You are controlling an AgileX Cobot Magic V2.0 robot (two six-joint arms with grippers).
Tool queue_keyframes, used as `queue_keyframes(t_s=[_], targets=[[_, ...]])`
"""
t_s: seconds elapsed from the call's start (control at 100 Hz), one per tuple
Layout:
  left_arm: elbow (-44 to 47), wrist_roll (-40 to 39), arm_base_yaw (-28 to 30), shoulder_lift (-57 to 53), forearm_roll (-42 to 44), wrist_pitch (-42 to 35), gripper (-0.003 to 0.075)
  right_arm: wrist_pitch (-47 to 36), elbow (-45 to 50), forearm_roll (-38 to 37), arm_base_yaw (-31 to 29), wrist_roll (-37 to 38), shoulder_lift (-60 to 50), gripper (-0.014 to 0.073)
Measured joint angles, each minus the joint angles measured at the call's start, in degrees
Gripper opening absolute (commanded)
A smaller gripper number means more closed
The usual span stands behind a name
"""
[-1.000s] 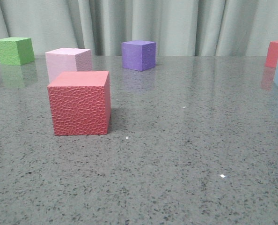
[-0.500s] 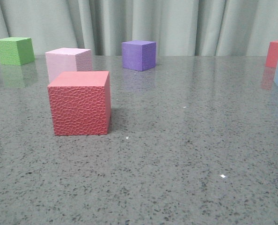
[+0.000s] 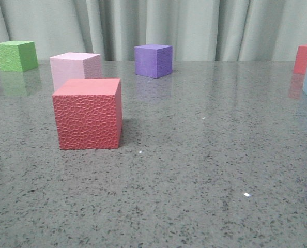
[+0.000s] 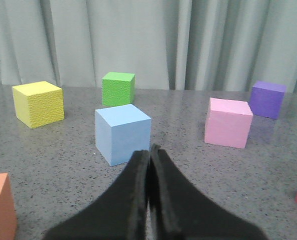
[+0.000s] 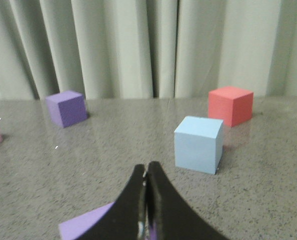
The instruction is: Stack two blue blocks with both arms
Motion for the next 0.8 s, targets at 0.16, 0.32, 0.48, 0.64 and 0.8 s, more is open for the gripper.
queue_keyframes(t_s=[0.16, 0.32, 0.48, 0.64, 0.8], targets=[[-12.0, 0.0, 0.0, 10.7, -0.5, 11.9, -0.0019, 10.8, -10.3, 0.2, 0.0, 0.0, 7.5, -0.0123], [-24.5, 0.0, 0.0, 22.3, -0.4, 23.2, -0.0019, 19.8, -20.2, 0.3, 0.0, 0.0, 15.2, -0.0123], [-33.9, 0.0, 0.0, 30.1, -0.4, 29.7, -0.0019, 29.7, -29.5, 0.3, 0.0, 0.0, 22.2, -0.0123], [-39.7, 0.0, 0.0, 34.4, -1.4, 33.3, -0.0019, 39.0, -36.2, 0.3, 0.0, 0.2, 28.5, -0.0123], [-40.7, 0.0, 0.0, 35.8, -2.9, 34.1, -0.0019, 41.0, -37.3, 0.3, 0.0, 0.2, 31.1, -0.0123]])
